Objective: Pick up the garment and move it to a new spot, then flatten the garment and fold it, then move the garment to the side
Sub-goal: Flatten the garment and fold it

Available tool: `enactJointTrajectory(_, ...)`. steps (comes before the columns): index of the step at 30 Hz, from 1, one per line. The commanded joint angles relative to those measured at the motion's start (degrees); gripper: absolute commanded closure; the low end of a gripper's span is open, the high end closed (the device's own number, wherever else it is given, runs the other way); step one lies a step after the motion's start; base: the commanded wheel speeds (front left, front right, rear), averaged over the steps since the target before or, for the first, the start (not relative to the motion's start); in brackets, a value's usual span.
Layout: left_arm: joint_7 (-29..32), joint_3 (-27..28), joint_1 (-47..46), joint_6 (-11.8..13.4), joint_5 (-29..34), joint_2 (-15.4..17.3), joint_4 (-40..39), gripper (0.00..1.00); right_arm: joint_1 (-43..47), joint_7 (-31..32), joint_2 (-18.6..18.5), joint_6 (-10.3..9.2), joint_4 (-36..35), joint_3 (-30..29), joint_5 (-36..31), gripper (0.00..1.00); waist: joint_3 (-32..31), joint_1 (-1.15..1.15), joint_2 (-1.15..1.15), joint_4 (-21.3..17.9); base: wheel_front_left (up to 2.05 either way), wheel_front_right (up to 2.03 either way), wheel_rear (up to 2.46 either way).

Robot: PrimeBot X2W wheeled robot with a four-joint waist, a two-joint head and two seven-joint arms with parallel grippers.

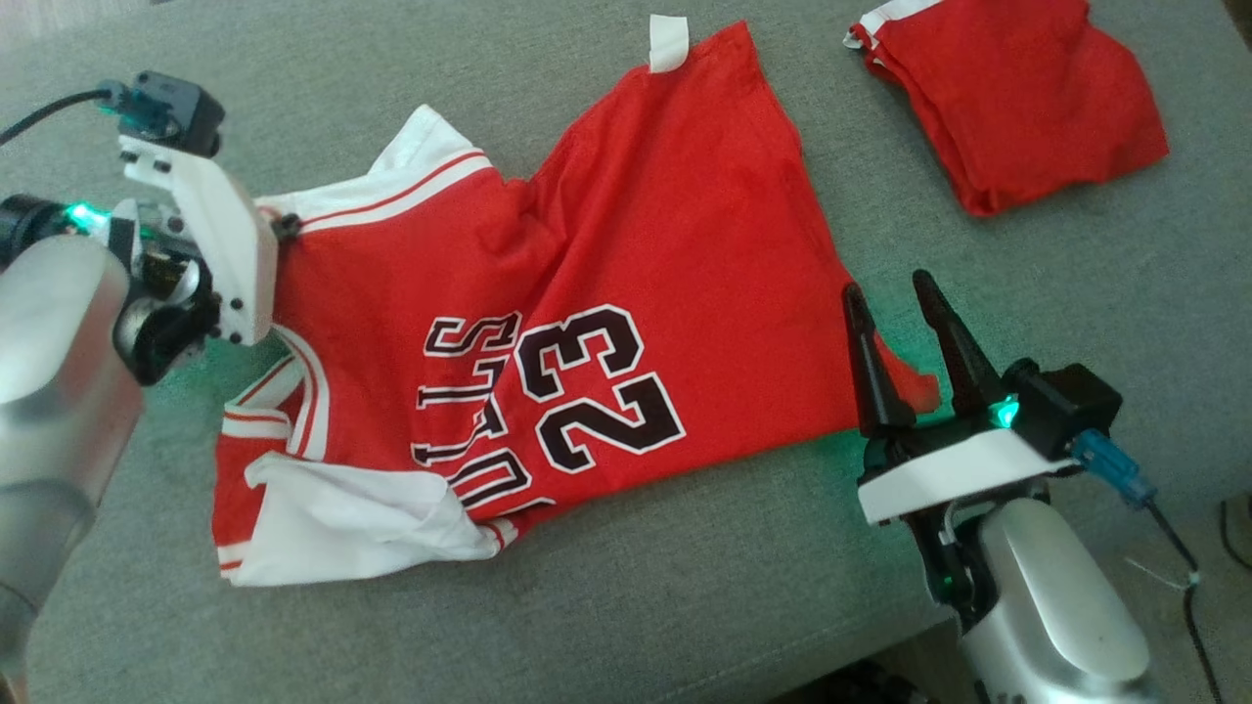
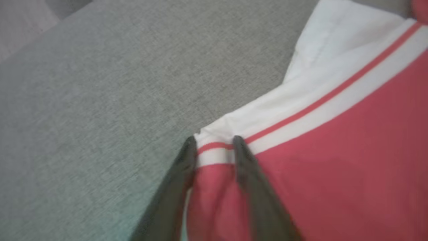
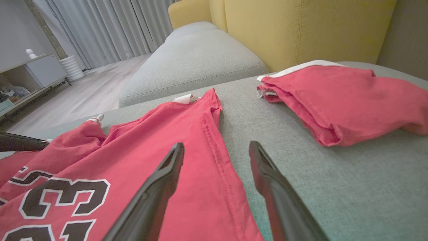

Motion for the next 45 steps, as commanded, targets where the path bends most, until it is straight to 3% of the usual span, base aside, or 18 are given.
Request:
enactJointTrajectory(1,1.13,0.02,-0.72,0.1,-0.62,2.44,-0.79,1.0,-1.04,-0.61,-0.05,-0.05,-1.89,1.18,0.66,0.0,0.09,0.0,0.0,-0.05,0.0,0.0,0.0)
enactJointTrajectory(6,-6.15,0.93,-4.29,0.16,0.2,3.49,-0.8,1.0,-1.4,-0.61,-0.05,-0.05,-1.85,1.11,0.81,0.0,0.4,0.0,0.0,-0.18,0.0,0.0,0.0)
enactJointTrajectory(15,-27.65,4.1,-12.69,3.62,6.03,1.34,4.43,1.0,-1.94,-0.61,-0.05,-0.05,-1.55,2.23,1.28,0.0,0.47,0.0,0.0,-0.93,0.0,0.0,0.0)
enactJointTrajectory(20,-39.14,5.86,-17.63,6.93,8.73,0.25,7.71,1.0,-2.12,-0.61,-0.05,-0.05,-1.67,2.52,1.63,0.0,0.95,0.0,0.0,-1.49,0.0,0.0,0.0)
enactJointTrajectory(23,-43.31,6.59,-19.52,7.97,9.11,-0.91,10.34,1.0,-2.17,-0.61,-0.05,-0.05,-1.64,2.72,1.84,0.0,1.07,0.0,0.0,-1.69,0.0,0.0,0.0)
enactJointTrajectory(24,-43.92,6.32,-19.89,7.83,9.41,-1.25,11.27,0.79,-2.16,-0.61,-0.05,-0.05,-1.62,2.81,1.91,0.0,1.07,0.0,0.0,-1.72,0.0,0.0,0.0)
enactJointTrajectory(25,-44.31,5.83,-20.2,7.67,9.9,-1.57,12.2,0.0,-2.16,-0.61,-0.05,-0.05,-1.62,2.89,1.98,0.0,1.1,0.0,0.0,-1.72,0.0,0.0,0.0)
enactJointTrajectory(36,-47.44,3.35,-19.63,3.58,10.23,-5.12,20.27,0.0,-1.88,-0.61,-0.05,-0.05,-1.93,1.37,0.65,0.0,0.17,0.0,0.0,2.9,0.0,0.0,0.0)
enactJointTrajectory(45,-50.93,4.78,-11.81,3.0,7.74,-7.21,19.96,0.0,-0.79,-0.61,-0.05,-0.05,-1.99,-1.71,-1.47,0.0,-4.19,0.0,0.0,8.77,0.0,0.0,0.0)
